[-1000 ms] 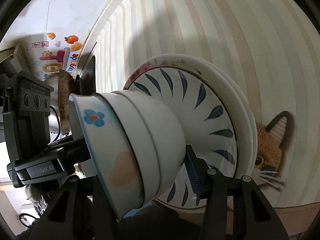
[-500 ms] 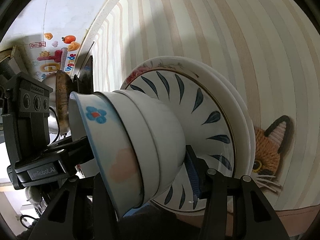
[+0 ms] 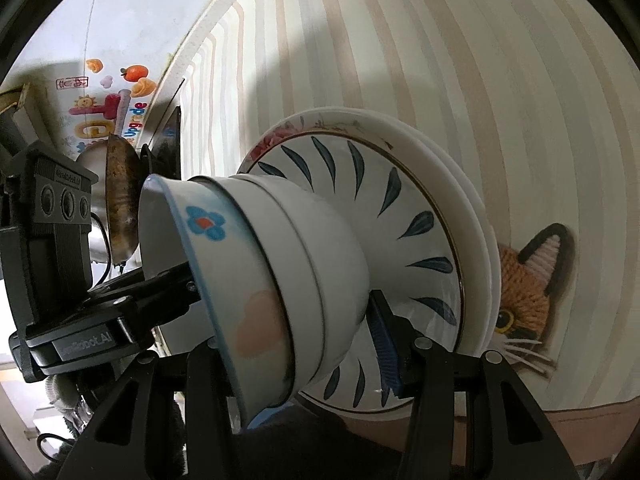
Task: Organize plates and bowls
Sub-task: 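Carry the bowl stack with both grippers and lower it onto the plates, then open both grippers and withdraw them up from the bowls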
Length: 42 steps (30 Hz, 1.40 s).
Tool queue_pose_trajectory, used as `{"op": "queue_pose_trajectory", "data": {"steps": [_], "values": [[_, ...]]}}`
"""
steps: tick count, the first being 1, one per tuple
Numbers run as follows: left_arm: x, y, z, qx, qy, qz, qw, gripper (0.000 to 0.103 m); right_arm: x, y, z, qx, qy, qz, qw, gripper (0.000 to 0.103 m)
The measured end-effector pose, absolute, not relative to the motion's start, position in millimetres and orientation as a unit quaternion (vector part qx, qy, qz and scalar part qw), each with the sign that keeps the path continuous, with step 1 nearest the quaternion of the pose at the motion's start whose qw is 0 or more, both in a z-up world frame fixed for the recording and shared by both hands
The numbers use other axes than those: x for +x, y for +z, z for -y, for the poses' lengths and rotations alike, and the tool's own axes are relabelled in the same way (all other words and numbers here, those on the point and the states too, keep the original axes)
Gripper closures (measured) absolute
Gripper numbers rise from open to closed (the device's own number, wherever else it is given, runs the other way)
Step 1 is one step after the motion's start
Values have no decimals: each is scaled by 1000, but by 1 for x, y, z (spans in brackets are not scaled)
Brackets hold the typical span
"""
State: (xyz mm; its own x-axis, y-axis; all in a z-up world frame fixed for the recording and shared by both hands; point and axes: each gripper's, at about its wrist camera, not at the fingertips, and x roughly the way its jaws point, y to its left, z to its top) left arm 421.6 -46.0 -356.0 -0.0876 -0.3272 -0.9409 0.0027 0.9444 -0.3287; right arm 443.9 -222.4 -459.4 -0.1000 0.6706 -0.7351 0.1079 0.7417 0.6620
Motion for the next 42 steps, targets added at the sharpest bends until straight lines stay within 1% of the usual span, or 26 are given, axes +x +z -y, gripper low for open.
{"op": "queue_pose_trajectory", "data": {"steps": [7,13,16,17,18,19,21,22,26,27,29,36,42], "values": [[413,-338,44,-100,-111,-709,689,48,441,-438,228,256,223,-692,637,51],[398,-296,33,-80,-82,-670,734,48,430,-394,231,200,193,-670,688,50],[386,-272,26,-71,-72,-646,756,48,419,-366,232,173,173,-653,716,36],[383,-267,26,-65,-68,-642,761,48,414,-355,232,163,166,-646,727,27],[379,-260,25,-56,-67,-634,768,46,411,-348,232,157,160,-641,734,21],[374,-255,27,-51,-65,-628,774,43,404,-335,231,146,150,-631,747,20],[367,-245,27,-38,-62,-618,783,21,395,-317,230,139,144,-616,762,13],[363,-241,28,-29,-61,-613,788,17,389,-305,229,129,134,-607,772,12],[346,-219,28,-16,-53,-584,810,14,367,-270,224,106,113,-572,806,9],[342,-215,28,-16,-51,-579,814,10,361,-261,224,100,106,-562,814,8],[331,-203,26,-16,-47,-564,824,7,352,-248,223,90,98,-548,826,7],[293,-171,26,-21,-32,-527,849,7,319,-209,226,88,92,-513,849,5],[246,-140,33,-16,-13,-490,871,7,275,-178,232,80,98,-479,869,4]]}}
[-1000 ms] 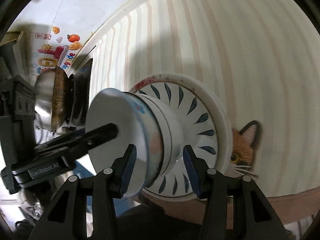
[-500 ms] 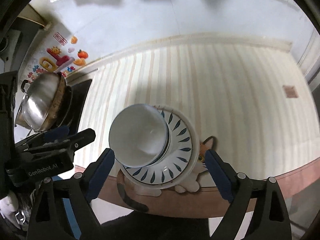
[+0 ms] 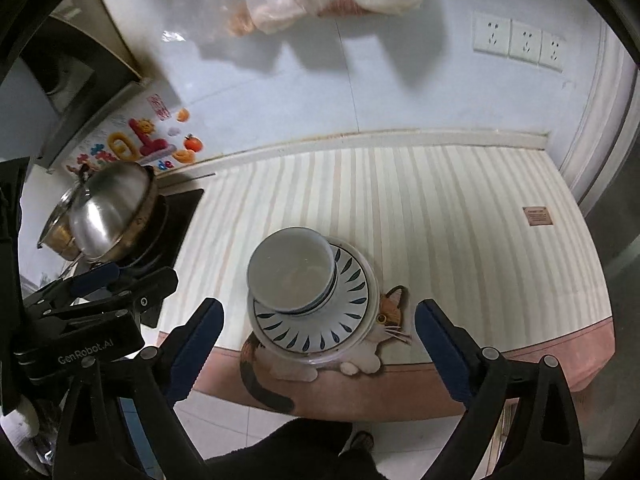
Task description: Organize plates and bowls
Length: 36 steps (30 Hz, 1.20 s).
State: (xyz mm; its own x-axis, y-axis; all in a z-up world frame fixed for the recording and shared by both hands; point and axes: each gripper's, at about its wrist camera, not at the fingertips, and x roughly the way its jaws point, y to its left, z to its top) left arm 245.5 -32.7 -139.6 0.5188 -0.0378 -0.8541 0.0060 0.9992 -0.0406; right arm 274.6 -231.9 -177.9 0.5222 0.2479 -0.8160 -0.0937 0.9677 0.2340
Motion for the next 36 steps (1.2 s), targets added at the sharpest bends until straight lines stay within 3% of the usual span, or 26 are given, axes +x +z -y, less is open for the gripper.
{"op": "queue_pose_trajectory", "data": {"steps": [17,36], "values": [[88,-57,47,-1,23,-402,915,7,107,-84,239,43,93,-388,916,3],[42,-50,25,4,26,-385,923,7,39,-64,212,30,61,-353,933,3]]}}
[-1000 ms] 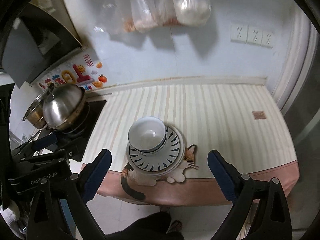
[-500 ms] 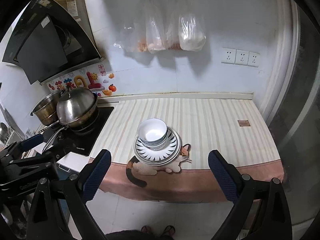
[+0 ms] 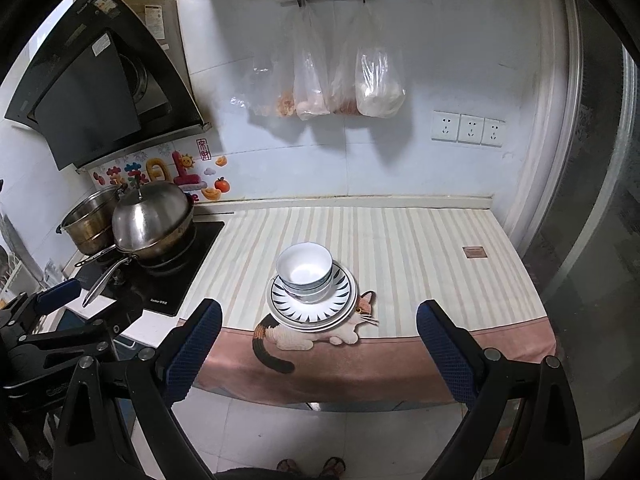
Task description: Organize plates and bowls
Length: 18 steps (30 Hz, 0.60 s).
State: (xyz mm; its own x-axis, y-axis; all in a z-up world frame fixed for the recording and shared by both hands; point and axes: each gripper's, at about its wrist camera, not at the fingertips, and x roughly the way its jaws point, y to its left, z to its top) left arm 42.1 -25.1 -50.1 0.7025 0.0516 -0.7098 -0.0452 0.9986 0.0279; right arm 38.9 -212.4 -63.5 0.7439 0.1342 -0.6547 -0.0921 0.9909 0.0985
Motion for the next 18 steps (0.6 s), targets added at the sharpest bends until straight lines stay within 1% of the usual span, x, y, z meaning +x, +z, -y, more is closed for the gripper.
{"op": "queue_pose_trajectory", "data": {"steps": [18], "values": [[32,-43,4,-13,33,-373,927,7,40,-65,209,25,59,-353,934,3]]}}
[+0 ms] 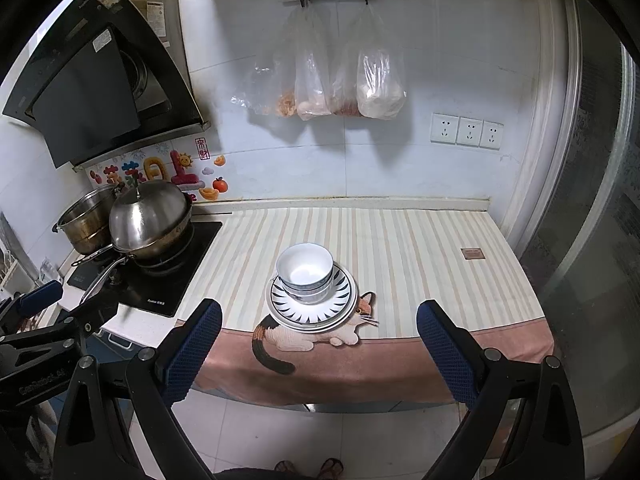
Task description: Organize plates and bowls
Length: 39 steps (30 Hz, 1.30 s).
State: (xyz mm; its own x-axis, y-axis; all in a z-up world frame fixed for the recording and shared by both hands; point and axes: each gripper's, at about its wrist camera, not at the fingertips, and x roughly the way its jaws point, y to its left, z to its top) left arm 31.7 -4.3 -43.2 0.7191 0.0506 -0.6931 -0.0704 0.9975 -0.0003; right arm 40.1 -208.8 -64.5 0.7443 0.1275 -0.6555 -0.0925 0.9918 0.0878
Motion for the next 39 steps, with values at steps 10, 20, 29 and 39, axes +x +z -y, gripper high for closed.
{"op": "queue_pose_trajectory", "data": {"steps": [10,20,29,39], "values": [[32,-43,2,-12,31,-374,927,7,43,-65,210,24,56,-353,934,3],[32,-44,0,-14,29,-377,925,7,47,-69,209,25,52,-357,932,3],[38,-48,-4,-13,25,-382,924,7,49,-72,208,26,48,-359,932,3],[40,-48,-4,-10,22,-383,923,7,49,-71,209,30,45,-358,932,3]]}}
